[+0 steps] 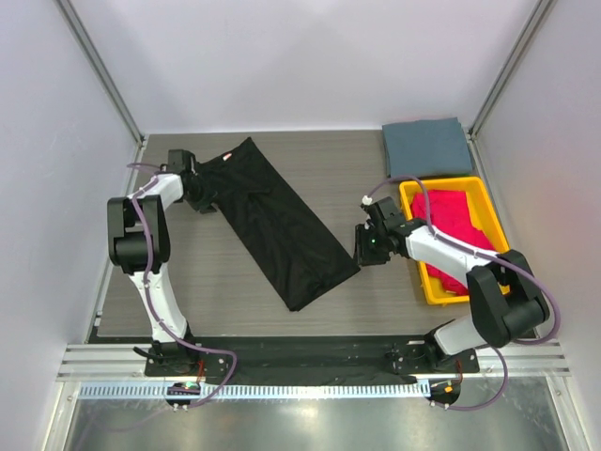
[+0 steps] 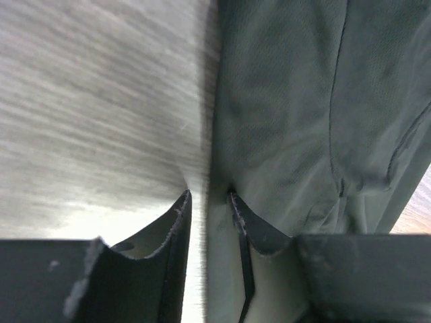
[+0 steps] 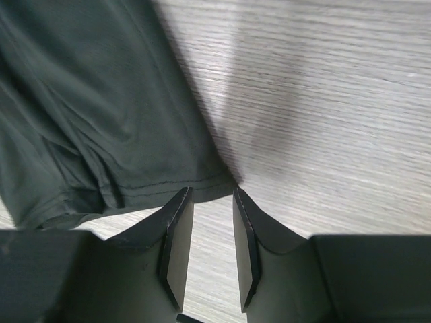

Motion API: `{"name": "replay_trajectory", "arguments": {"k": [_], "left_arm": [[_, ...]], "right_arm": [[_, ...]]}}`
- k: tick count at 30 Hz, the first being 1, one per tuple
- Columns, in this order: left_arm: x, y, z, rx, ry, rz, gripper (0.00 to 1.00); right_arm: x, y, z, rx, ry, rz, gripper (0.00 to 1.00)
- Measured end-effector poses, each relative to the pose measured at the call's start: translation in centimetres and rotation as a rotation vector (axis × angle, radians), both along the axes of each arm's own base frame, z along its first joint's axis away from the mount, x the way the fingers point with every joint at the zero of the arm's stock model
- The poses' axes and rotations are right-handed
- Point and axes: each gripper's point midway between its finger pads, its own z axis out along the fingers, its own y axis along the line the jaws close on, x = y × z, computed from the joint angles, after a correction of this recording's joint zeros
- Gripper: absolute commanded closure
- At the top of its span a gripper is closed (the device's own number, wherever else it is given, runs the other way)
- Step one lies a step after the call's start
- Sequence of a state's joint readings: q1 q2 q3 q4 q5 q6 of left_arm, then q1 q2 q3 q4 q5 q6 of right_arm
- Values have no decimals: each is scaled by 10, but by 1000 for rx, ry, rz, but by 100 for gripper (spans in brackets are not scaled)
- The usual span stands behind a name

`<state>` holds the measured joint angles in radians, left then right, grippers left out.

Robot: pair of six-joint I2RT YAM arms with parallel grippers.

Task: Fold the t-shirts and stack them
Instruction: Fold the tshirt

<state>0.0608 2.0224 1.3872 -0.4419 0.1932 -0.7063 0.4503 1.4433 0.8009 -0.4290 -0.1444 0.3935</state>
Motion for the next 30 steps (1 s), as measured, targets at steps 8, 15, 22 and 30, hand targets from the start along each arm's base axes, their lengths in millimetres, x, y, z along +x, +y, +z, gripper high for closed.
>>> {"name": "replay_trajectory", "arguments": {"k": [8, 15, 22, 30], "left_arm": [[16, 10, -2, -27, -12, 27, 83], [30, 11, -3, -65, -34, 28, 100], [44, 5, -4, -97, -59, 9, 100], [60, -12, -2, -108, -93, -41, 100]], "right_arm": [[0, -4, -23, -52, 49, 21, 65], [6, -2, -24, -45, 20, 30, 85], [3, 0, -26, 2, -11, -16, 99], [-25, 1, -25, 63, -42, -122, 99]]}}
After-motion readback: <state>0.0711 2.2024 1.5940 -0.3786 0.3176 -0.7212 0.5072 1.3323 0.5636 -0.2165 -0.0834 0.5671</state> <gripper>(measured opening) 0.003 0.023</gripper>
